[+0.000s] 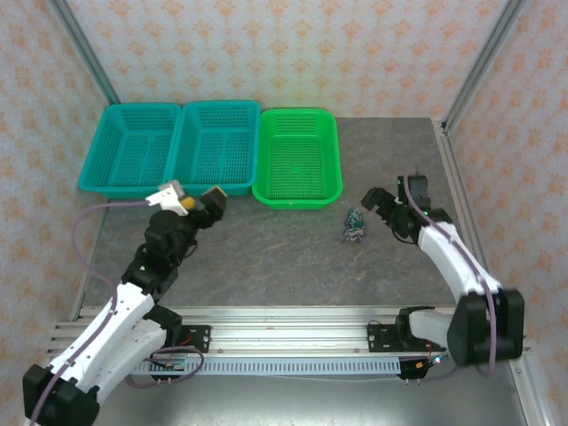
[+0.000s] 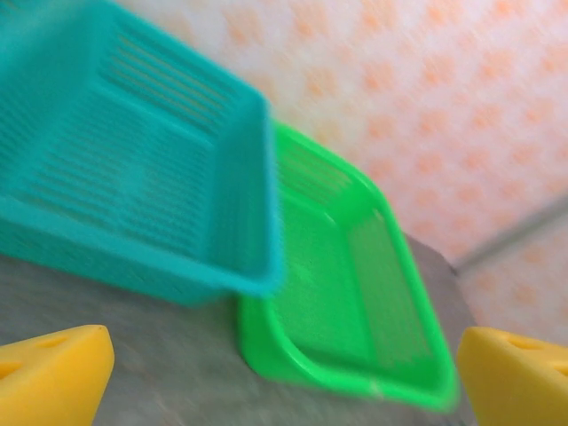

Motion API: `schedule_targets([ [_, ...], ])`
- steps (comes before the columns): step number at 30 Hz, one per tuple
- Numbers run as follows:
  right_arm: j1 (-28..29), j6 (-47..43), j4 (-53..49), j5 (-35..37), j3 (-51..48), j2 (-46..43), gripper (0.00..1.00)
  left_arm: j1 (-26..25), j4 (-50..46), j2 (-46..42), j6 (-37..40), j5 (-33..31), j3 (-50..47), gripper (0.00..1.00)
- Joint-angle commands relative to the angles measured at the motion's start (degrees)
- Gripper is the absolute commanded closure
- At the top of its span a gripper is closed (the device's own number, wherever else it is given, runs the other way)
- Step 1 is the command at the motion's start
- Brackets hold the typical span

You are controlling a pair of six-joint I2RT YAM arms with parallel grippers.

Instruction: Untangle the cables

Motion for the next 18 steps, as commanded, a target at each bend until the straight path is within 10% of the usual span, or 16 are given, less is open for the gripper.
schedule_targets([
  [1,3.0,-3.0,-3.8,-4.5,3.9,8.3,0.01,-8.6,-5.0,3.2,-6.0,0.9,2.7,0.00],
  [5,5.7,-2.0,1.5,-2.6,4.9,15.6,0.01,-16.5,-4.0,9.8,-5.5,0.3,5.1,0.00],
  [13,6.7,-4.8,0.0,1.8,3.0,14.5,0.90,-20.3,-4.0,16.1,-3.6,-1.9,8.1,0.00],
  [18,9.7,-2.7,-1.0,-3.9,-1.8,3.8,1.00,-20.3,-8.4,16.4,-1.3,-4.4,10.2,0.00],
])
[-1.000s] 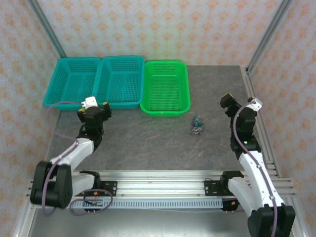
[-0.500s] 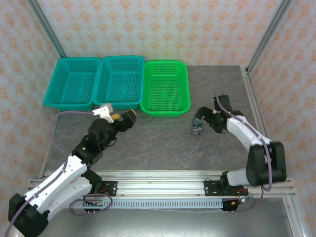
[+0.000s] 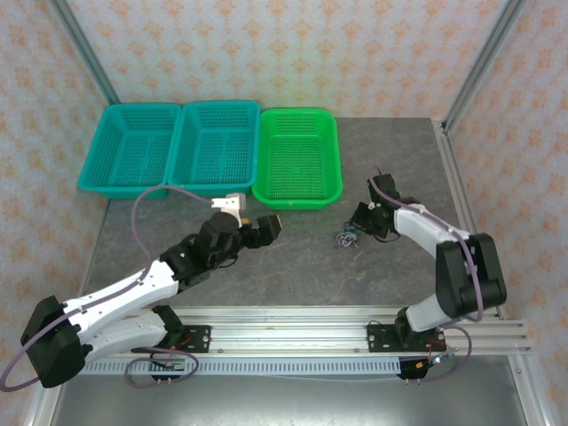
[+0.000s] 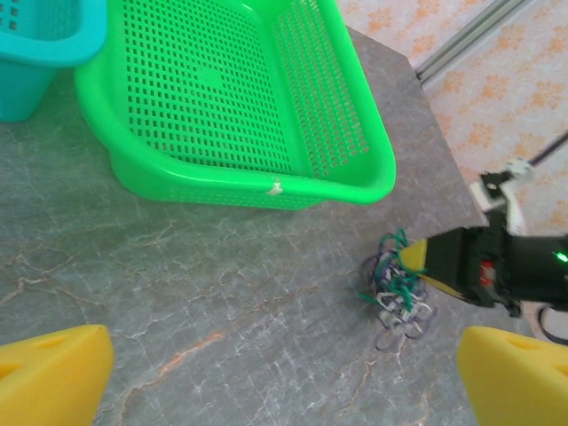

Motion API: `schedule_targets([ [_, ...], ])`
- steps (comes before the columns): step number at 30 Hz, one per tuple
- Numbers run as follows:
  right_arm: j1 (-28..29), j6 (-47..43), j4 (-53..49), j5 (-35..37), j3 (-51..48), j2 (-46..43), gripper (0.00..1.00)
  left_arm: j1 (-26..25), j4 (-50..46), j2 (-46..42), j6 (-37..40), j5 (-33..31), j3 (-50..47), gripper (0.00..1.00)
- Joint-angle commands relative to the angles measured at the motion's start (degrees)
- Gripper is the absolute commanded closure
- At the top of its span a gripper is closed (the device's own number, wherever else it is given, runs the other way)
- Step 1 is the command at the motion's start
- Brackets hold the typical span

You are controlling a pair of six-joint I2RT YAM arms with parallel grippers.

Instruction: Untangle the cables

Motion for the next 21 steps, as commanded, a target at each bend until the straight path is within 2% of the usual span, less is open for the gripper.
schedule_targets([
  [1,3.9,1.7,-1.8,-3.7,-2.8,-7.8,1.00,-0.3,-5.0,0.2,2.2,-3.3,3.6,0.00],
  [4,11.3,5.8,3.4,-8.7,-4.6,-12.2,1.00,-0.3,-7.7,-0.2,2.5,-4.4,3.7,0.00],
  [7,20.8,10.3,13.4,-9.9,-4.4,-11.4,0.99,-0.3,-8.4,-1.7,1.1,-6.1,2.2,0.00],
  [9,25.6,12.8,20.9,-9.4,-3.8,-7.7,0.97,-0.3,-8.1,-3.3,-0.8,-7.5,0.9,0.00],
  [13,29.7,16.7,32.3,-12.8,-1.9,3.4,0.97,-0.3,-8.8,-5.9,-2.6,-8.6,-0.3,0.00],
  [15,30.3,17.3,33.7,-12.2,-1.4,6.9,0.89,-0.2,-10.6,-6.7,-3.5,-9.0,-0.5,0.00],
  [17,30.3,17.6,30.9,-5.5,-2.2,7.2,0.78,-0.1,-13.0,-6.9,-4.9,-9.2,-0.6,0.03],
  [19,30.1,16.0,27.0,1.2,-3.1,5.4,0.52,-0.2,-14.4,-6.8,-5.9,-8.4,-0.8,0.08],
  [20,30.0,14.5,24.7,3.2,-3.3,4.0,0.43,-0.2,-14.5,-6.5,-6.5,-7.4,-1.1,0.10],
  [21,29.9,13.2,22.6,4.5,-3.3,2.6,0.39,-0.2,-14.2,-6.1,-7.0,-6.4,-1.4,0.11],
])
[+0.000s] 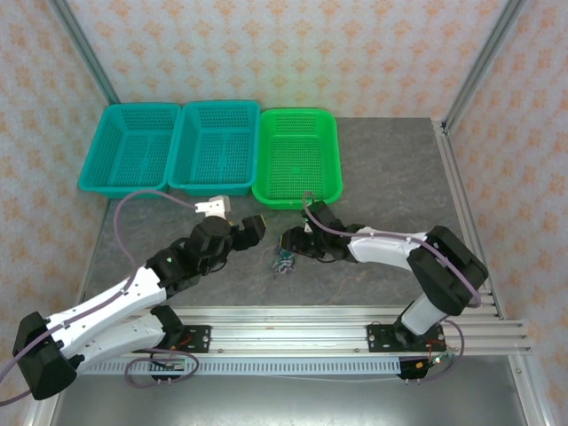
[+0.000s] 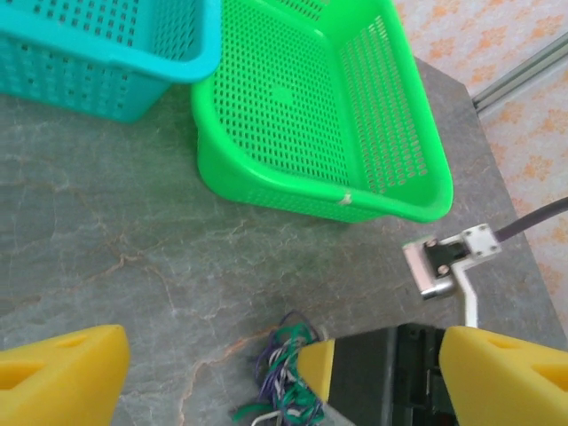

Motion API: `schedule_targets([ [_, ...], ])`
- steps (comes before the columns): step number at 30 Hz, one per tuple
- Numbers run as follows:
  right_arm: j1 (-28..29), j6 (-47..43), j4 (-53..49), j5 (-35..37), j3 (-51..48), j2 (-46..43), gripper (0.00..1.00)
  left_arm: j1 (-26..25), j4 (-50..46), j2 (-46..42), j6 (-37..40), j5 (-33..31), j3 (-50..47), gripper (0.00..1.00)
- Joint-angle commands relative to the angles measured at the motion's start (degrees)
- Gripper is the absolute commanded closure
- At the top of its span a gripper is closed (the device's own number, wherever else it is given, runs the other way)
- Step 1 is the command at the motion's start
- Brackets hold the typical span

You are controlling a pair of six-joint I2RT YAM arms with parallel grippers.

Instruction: Untangle the cables

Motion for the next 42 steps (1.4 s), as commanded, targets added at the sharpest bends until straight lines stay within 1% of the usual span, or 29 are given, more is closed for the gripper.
schedule_targets([
  [1,-0.5,-3.5,-5.7,10.4,-0.3,-6.4,0.37,-0.1,-2.8,0.9,-3.4,1.6,-1.7,0.13],
  [4,-0.7,-5.9,-12.4,15.0,-0.7,-13.2,0.36,-0.2,0.6,4.4,-6.1,6.2,-2.5,0.18],
  [6,-0.6,-7.2,-14.3,15.0,-1.6,-17.7,0.36,-0.4,3.1,7.8,-7.5,9.7,-2.4,0.22],
  [8,-0.3,-7.1,-15.2,14.6,-2.9,-21.6,0.36,-1.2,4.1,12.1,-8.0,12.7,-1.3,0.29],
  [9,-0.2,-6.8,-15.6,14.2,-3.3,-21.7,0.35,-1.8,3.8,14.1,-8.0,13.2,-0.5,0.33],
  [10,0.0,-6.4,-16.0,13.1,-3.5,-23.8,0.35,-2.6,3.2,16.1,-8.3,13.6,0.5,0.40],
  [13,0.3,-4.7,-16.0,8.5,-3.4,-23.5,0.35,-5.2,2.2,20.3,-9.9,12.8,1.5,0.57],
  [16,0.6,-3.5,-14.0,5.0,-3.8,-22.3,0.35,-6.0,3.5,22.1,-12.6,11.9,0.0,0.65],
  [17,0.8,-3.5,-13.8,4.4,-3.6,-20.5,0.35,-6.0,4.1,22.4,-13.2,11.6,-0.7,0.68],
  [21,1.5,-4.8,-14.1,2.5,-2.4,-17.4,0.35,-6.0,6.2,23.3,-12.8,11.5,-1.4,0.69],
  [25,2.2,-5.7,-14.4,1.6,-2.2,-15.2,0.35,-6.0,5.3,25.1,-11.9,12.0,-0.1,0.69],
  [29,2.8,-6.2,-14.4,0.6,-1.2,-13.8,0.35,-6.0,5.7,26.1,-13.2,11.8,-0.7,0.69],
  [33,4.2,-7.3,-14.9,-0.2,0.3,-11.2,0.35,-6.0,5.5,25.0,-14.3,11.4,-2.0,0.67],
  [37,4.7,-7.5,-16.9,1.3,2.4,-8.1,0.35,-6.0,6.5,22.5,-16.5,12.5,-4.0,0.66],
  [42,4.7,-7.0,-16.2,1.9,3.5,-7.0,0.34,-6.0,11.7,20.7,-22.0,14.4,-8.1,0.65],
])
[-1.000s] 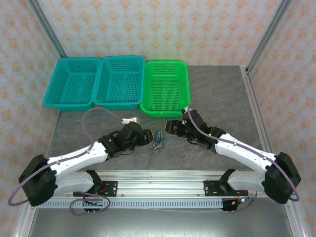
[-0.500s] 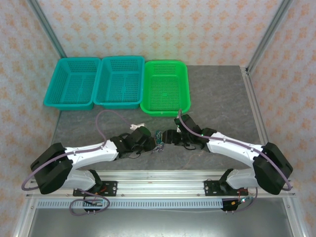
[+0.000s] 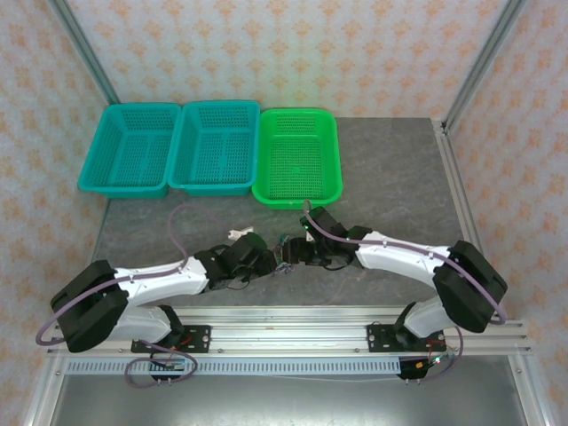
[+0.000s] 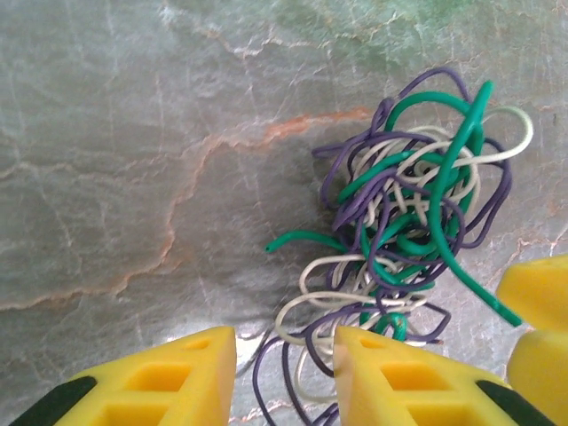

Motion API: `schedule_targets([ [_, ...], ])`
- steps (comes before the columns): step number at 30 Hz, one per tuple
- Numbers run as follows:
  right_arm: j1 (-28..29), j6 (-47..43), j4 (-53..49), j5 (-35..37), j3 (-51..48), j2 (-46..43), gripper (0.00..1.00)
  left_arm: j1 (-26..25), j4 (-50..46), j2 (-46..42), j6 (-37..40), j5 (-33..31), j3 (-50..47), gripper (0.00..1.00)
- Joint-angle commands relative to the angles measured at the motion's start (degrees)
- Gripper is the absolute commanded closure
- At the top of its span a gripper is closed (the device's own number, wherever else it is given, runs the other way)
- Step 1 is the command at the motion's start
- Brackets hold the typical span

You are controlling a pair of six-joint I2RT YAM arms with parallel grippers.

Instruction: Untangle the cables

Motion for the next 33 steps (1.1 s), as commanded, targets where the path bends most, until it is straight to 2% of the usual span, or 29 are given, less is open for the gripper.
schedule_targets([
  [1,0.2,-0.5,-0.8,1.0,2.2,0.6,0.34,-0.1,5.4,-1.2,-5.7,1.2,-3.0,0.65],
  [7,0.2,0.9,-0.4,1.3,3.4,2.8,0.34,-0.1,9.6,2.0,-6.7,4.2,-2.6,0.70],
  [16,0.2,2.4,1.7,1.3,4.9,6.9,0.34,-0.1,10.8,1.4,-7.3,3.6,-3.7,0.98],
  [21,0.4,3.0,0.4,4.5,7.2,10.4,0.37,-0.1,8.4,-0.3,-5.2,2.9,-3.2,1.00],
  [23,0.5,3.4,-0.2,6.3,7.6,11.7,0.45,-0.1,7.1,-1.1,-4.6,2.2,-3.2,1.00],
  [24,0.5,3.9,-0.6,7.5,7.5,12.2,0.53,0.1,6.6,-1.7,-4.3,1.8,-3.3,1.00],
  [26,0.5,5.1,-1.1,10.9,6.7,12.3,0.74,0.4,5.5,-3.0,-3.8,1.1,-3.6,1.00],
  [27,0.5,5.9,-1.1,13.4,5.7,11.5,0.88,0.6,5.0,-3.8,-3.6,0.7,-3.8,1.00],
  [28,0.5,6.8,-1.4,16.2,4.6,10.5,0.97,0.8,4.1,-4.9,-3.5,0.2,-4.1,1.00],
  [29,0.3,7.7,-1.8,18.9,3.7,9.0,1.00,1.2,3.3,-5.7,-3.4,-0.1,-4.5,1.00],
  [31,-1.5,10.6,-3.5,23.9,1.3,5.6,1.00,2.9,1.3,-8.3,-3.1,-0.5,-5.7,1.00],
  [33,-4.7,14.0,-4.5,25.9,-1.7,2.3,1.00,5.5,-1.0,-11.0,-2.4,-0.2,-7.0,1.00],
])
